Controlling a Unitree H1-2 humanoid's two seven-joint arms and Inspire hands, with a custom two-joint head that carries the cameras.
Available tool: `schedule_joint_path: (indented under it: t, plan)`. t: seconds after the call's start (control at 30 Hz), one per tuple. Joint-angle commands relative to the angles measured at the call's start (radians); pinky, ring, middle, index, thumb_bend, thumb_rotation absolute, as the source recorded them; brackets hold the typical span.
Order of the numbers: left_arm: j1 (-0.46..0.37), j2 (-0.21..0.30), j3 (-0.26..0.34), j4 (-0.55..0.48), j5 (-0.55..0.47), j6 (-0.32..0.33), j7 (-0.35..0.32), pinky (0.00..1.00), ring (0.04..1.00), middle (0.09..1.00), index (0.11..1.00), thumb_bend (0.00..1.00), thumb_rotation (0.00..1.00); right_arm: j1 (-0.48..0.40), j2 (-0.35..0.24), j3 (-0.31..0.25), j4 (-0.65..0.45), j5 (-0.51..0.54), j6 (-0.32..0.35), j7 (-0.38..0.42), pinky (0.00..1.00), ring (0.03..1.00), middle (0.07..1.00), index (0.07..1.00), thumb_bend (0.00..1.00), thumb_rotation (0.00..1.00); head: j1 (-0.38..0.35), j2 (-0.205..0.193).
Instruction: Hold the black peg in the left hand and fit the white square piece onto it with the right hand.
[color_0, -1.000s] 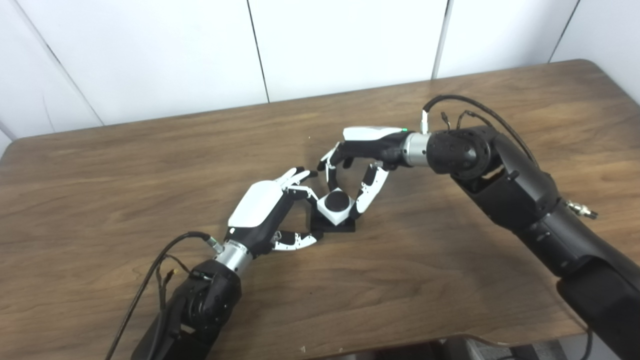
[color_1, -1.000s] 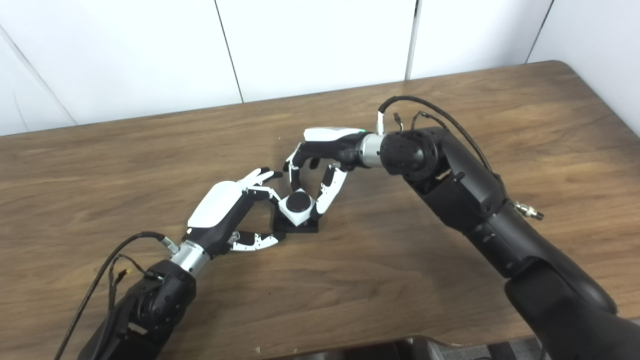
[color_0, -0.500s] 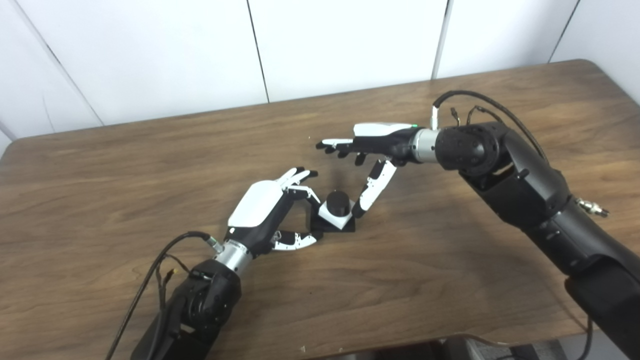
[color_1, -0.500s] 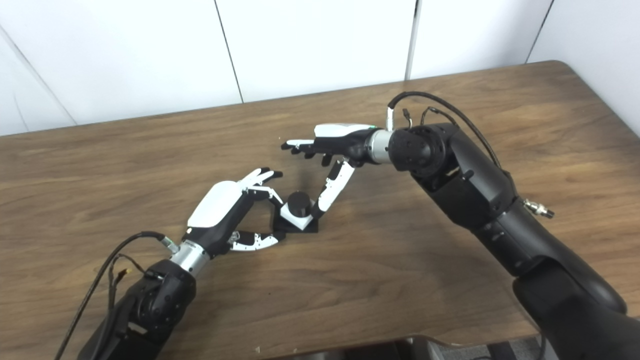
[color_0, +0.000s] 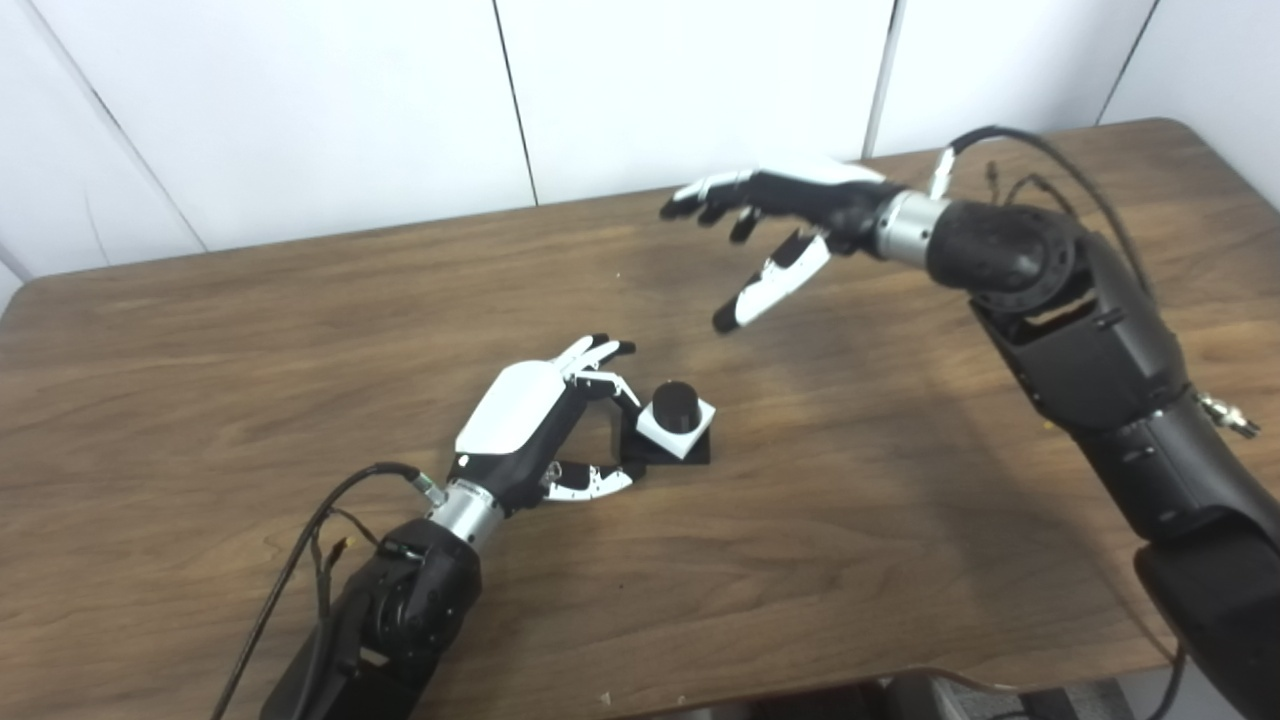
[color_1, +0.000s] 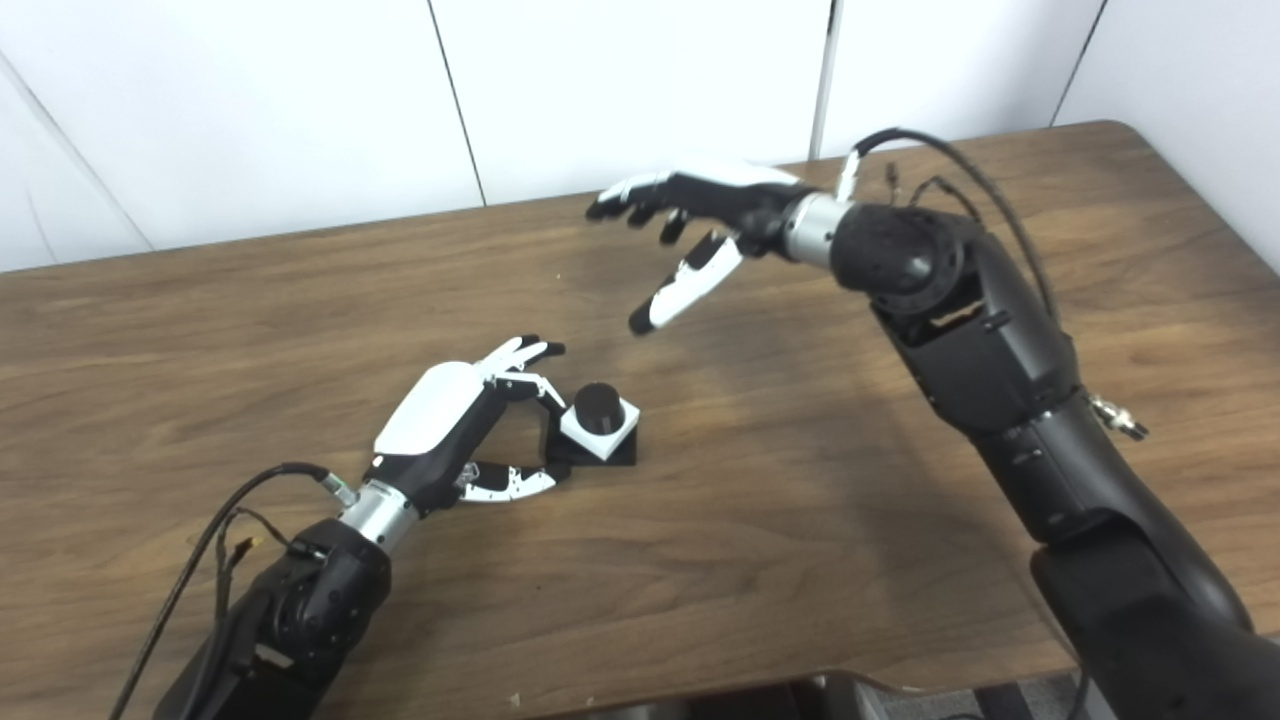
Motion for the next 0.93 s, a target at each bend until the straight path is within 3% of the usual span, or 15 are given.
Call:
schedule_joint_path:
  t: [0.0, 0.1, 0.17, 0.37, 0.43, 0.6, 0.67, 0.73, 0.9]
  plan:
    - [0.044, 0.044, -0.031, 0.073, 0.039, 0.032, -0.101, 0.9, 0.965, 0.92, 0.496, 0.52, 0.09, -0.014, 0.011, -0.033, -0.03, 0.041, -0.051, -0.056, 0.64, 0.778, 0.822, 0.787, 0.68, 0.18, -0.001, 0.001]
    - [0.044, 0.044, -0.031, 0.074, 0.043, 0.035, -0.099, 0.9, 0.964, 0.921, 0.496, 0.52, 0.09, 0.017, 0.031, -0.063, -0.044, 0.054, -0.067, -0.113, 0.62, 0.744, 0.782, 0.759, 0.66, 0.15, -0.007, -0.002]
    - [0.046, 0.042, -0.029, 0.074, 0.042, 0.039, -0.099, 0.9, 0.966, 0.922, 0.496, 0.52, 0.08, 0.047, 0.061, -0.092, -0.069, 0.059, -0.042, -0.159, 0.6, 0.733, 0.769, 0.741, 0.65, 0.13, -0.011, -0.005]
    - [0.056, 0.032, -0.018, 0.075, 0.049, 0.05, -0.075, 0.9, 0.948, 0.91, 0.496, 0.52, 0.08, 0.154, 0.204, -0.197, -0.112, 0.144, 0.026, -0.296, 0.59, 0.711, 0.775, 0.71, 0.62, 0.14, -0.015, -0.008]
    - [0.061, 0.027, -0.011, 0.073, 0.056, 0.057, -0.061, 0.9, 0.939, 0.903, 0.496, 0.52, 0.08, 0.191, 0.247, -0.218, -0.128, 0.162, 0.049, -0.333, 0.59, 0.706, 0.782, 0.713, 0.61, 0.15, -0.012, -0.009]
    - [0.077, 0.011, 0.014, 0.074, 0.066, 0.061, -0.012, 0.83, 0.896, 0.87, 0.498, 0.52, 0.08, 0.277, 0.303, -0.225, -0.14, 0.159, 0.026, -0.404, 0.63, 0.719, 0.791, 0.745, 0.6, 0.17, -0.014, -0.012]
    - [0.083, 0.004, 0.03, 0.08, 0.061, 0.052, 0.012, 0.81, 0.881, 0.864, 0.664, 0.66, 0.16, 0.303, 0.321, -0.227, -0.143, 0.167, 0.016, -0.423, 0.63, 0.722, 0.783, 0.743, 0.61, 0.17, -0.018, -0.015]
    - [0.091, -0.008, 0.05, 0.084, 0.048, 0.044, 0.039, 0.78, 0.864, 0.855, 0.747, 0.71, 0.19, 0.32, 0.33, -0.225, -0.149, 0.17, 0.017, -0.44, 0.64, 0.724, 0.775, 0.741, 0.61, 0.17, -0.018, -0.016]
    - [0.115, -0.057, 0.118, 0.095, 0.0, 0.022, 0.115, 0.69, 0.814, 0.837, 0.864, 0.68, 0.18, 0.349, 0.346, -0.224, -0.15, 0.174, -0.005, -0.487, 0.67, 0.73, 0.759, 0.726, 0.62, 0.17, -0.018, -0.026]
